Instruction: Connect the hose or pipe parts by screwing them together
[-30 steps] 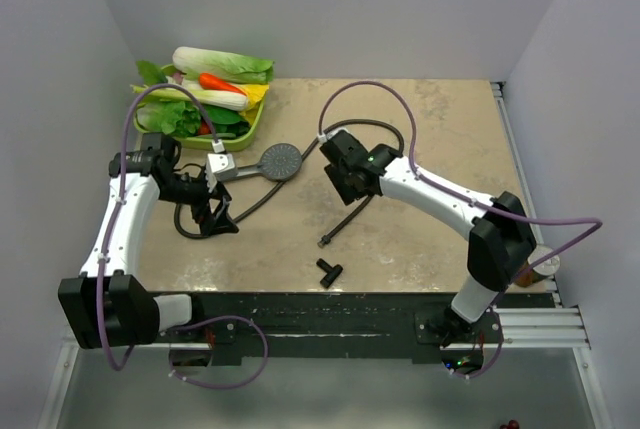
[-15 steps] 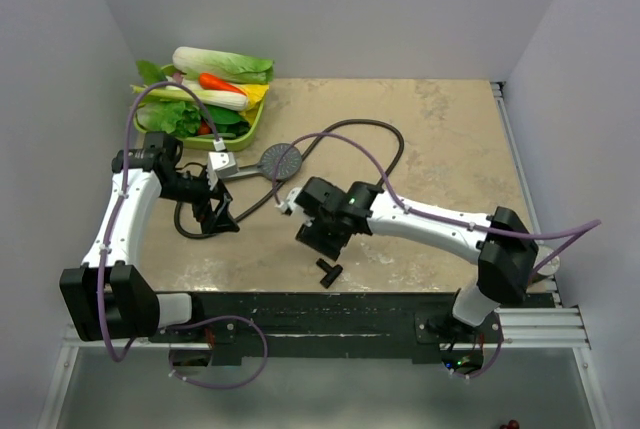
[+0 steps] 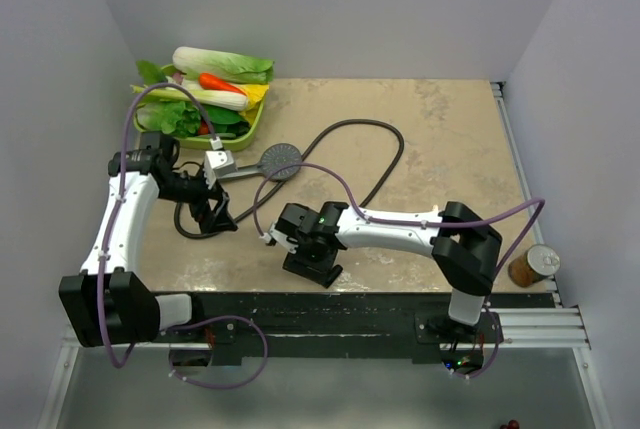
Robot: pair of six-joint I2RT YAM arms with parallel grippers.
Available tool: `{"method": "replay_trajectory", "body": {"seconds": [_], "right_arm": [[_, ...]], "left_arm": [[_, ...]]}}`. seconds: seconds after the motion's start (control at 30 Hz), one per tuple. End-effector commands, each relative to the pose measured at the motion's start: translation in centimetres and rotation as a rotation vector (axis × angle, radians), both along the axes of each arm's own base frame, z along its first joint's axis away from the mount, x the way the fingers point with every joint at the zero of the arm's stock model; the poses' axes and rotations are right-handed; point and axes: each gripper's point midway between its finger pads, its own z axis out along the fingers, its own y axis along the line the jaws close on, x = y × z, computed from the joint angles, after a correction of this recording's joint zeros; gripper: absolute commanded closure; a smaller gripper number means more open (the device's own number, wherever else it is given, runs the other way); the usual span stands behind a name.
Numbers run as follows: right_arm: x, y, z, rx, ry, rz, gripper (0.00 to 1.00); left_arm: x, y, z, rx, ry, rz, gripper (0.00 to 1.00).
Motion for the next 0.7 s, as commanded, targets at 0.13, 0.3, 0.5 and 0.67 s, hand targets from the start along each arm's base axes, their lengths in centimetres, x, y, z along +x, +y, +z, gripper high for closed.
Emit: {"method": "replay_trajectory", "body": {"seconds": [0.13, 0.3, 0.5, 0.67], "right_arm": [[-0.1, 1.0, -2.1, 0.045, 0.013, -0.031, 0.43], [0.3, 0.5, -3.6, 0.008, -0.005, -0.045, 0.51], [1.3, 0.7, -3.8, 0.036, 0.001, -0.072, 0.67], [1.9, 0.9, -4.0, 0.064, 0.036, -0.132, 1.0]], "left_arm": [[1.9, 1.7, 3.1, -0.022, -0.071, 0.105, 0.01], [2.0, 2.2, 4.2, -0.022, -0.098, 0.137, 0.01], [2.5, 2.8, 5.7, -0.012, -0.147, 0.231, 0.01], [2.4, 3.0, 4.5, -0.028, -0.134, 0.28, 0.01]]}}
